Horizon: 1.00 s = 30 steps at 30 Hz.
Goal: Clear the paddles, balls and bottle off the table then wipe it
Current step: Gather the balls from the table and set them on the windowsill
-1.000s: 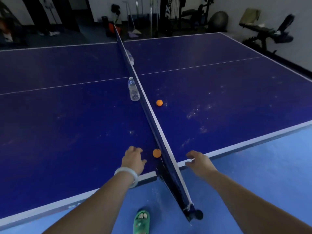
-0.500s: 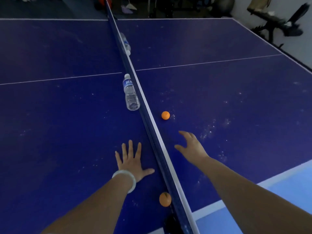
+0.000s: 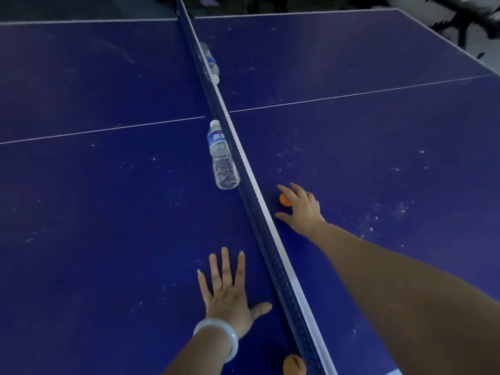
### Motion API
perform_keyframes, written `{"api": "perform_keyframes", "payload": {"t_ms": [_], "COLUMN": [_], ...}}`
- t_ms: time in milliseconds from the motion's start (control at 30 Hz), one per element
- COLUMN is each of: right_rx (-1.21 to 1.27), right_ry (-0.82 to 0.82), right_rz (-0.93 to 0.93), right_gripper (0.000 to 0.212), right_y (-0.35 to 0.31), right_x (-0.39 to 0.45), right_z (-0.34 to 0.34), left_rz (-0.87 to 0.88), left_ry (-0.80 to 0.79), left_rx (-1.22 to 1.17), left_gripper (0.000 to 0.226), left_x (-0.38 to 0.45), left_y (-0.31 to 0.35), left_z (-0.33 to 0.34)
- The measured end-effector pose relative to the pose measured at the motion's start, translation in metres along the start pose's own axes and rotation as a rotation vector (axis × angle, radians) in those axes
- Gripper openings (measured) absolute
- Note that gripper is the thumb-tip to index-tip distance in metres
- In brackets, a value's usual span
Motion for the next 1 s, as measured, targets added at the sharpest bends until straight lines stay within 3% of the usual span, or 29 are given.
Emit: {"api": "perform_keyframes", "payload": {"t_ms": [100, 267, 533, 767, 900, 1000], "right_rx": [-0.021, 0.212, 0.522, 0.589, 0.594, 0.629], "right_ry": [0.044, 0.083, 0.118, 0.098, 0.138, 0.16], "right_rz": [-0.031, 0.06, 0.16, 0.265, 0.299, 0.294], "right_gripper": [0.053, 0.03, 0.029, 0.03, 0.027, 0.025], "right_y": [0.003, 0.021, 0.055, 0.07, 0.073, 0.069], "right_x": [-0.001, -0.028, -0.131, -0.229, -0.276, -0.307], "right_z": [0.003, 0.008, 0.007, 0.032, 0.046, 0.059], "left_rz": [0.003, 0.004, -0.014, -0.026, 0.033, 0.212], "left_ry": [-0.004, 0.0, 0.005, -0.017, 0.026, 0.069], "left_rx": [0.009, 0.002, 0.047, 0.066, 0.029, -0.053], "left_gripper": [0.119, 0.119, 0.119, 0.122, 0.106, 0.085], "left_x": [0.0, 0.0, -0.001, -0.014, -0.031, -0.06], "left_y": [0.0, 0.001, 0.004, 0.01, 0.019, 0.031], "left_z": [0.001, 0.001, -0.001, -0.011, -0.017, -0.001]}}
Point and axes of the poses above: each hand's wrist, its own x-axis towards the middle knuckle, its own z-axis out of the palm, y = z × x, the point moved 5 cm from there along x, towards the middle knuckle, and after that the axes turned 9 degrees about -y, right-handed, at the moved point
